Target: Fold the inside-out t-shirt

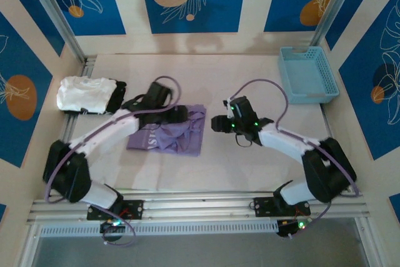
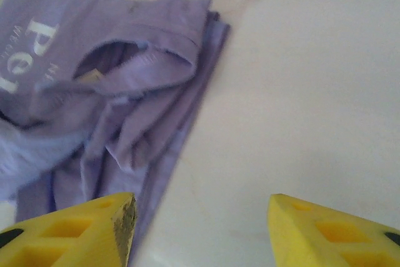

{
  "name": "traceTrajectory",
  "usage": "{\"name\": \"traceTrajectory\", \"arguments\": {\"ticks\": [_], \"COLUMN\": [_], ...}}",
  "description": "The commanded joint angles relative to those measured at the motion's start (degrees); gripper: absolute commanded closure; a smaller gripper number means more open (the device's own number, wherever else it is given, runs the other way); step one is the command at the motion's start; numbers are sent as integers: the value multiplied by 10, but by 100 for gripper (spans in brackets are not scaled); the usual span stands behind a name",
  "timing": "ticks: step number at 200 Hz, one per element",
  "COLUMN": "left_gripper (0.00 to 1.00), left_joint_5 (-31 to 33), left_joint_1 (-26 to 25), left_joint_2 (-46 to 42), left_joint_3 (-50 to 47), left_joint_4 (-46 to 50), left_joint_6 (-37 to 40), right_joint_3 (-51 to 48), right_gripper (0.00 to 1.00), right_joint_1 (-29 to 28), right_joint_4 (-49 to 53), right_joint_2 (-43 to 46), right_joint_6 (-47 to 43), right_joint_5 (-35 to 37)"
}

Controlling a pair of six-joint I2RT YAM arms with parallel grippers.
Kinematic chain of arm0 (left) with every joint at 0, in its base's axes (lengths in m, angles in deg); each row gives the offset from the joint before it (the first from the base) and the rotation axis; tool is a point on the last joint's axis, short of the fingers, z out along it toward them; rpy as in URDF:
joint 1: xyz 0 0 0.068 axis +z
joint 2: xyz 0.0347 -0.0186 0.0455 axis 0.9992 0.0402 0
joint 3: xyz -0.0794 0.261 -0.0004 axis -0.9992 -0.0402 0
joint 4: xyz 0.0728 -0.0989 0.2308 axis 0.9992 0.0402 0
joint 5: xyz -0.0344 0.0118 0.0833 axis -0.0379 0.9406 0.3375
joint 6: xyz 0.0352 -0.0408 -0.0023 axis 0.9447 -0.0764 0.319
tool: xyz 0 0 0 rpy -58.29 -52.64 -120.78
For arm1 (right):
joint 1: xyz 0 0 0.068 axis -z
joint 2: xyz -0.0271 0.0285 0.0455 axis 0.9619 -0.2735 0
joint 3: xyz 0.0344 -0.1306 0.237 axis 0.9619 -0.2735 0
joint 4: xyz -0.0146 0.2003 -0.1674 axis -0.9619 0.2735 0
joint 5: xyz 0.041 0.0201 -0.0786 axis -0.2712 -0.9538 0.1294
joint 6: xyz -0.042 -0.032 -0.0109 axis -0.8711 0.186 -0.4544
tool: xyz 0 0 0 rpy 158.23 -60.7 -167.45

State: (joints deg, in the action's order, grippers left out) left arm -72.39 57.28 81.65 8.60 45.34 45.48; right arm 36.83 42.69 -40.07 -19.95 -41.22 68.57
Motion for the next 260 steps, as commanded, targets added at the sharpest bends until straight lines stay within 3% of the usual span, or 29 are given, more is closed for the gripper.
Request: {"name": "traceTrajectory", "arguments": {"ticks": [1, 31, 71, 91, 134, 157, 191, 207, 229, 260], "left_gripper": [16, 17, 27, 41, 77, 83, 81, 67, 41, 33], "left_joint_5": [-46, -116, -162, -191, -223, -216, -226, -249, -280, -230], "left_joint_1": [53, 62, 56, 49, -12, -64, -124, -141, -147, -127], "left_joint_2": [-5, 15, 14, 5, -11, -11, 18, 36, 45, -12], "left_joint_3": [-66, -88, -131, -152, -169, -170, -166, -155, -139, -116], "left_joint_4": [-48, -87, -128, -160, -209, -216, -244, -256, -250, -155], "left_joint_6": [-19, -25, -47, -60, -72, -71, -66, -57, -31, 35], "right_joint_3": [66, 161, 223, 237, 270, 283, 318, 338, 369, 349], "right_gripper": [40, 40, 45, 52, 79, 87, 88, 85, 68, 58], "right_joint_1": [-7, 6, 20, 23, 40, 51, 61, 69, 83, 89], "right_joint_4": [-45, -9, 16, 24, 39, 49, 92, 121, 169, 202], "right_joint_2": [-74, -186, -272, -288, -301, -303, -314, -322, -327, -270], "right_joint_6": [54, 92, 130, 128, 103, 92, 66, 48, 20, -28], "right_joint_5": [-57, -85, -120, -114, -104, -109, -98, -90, -93, -70]}}
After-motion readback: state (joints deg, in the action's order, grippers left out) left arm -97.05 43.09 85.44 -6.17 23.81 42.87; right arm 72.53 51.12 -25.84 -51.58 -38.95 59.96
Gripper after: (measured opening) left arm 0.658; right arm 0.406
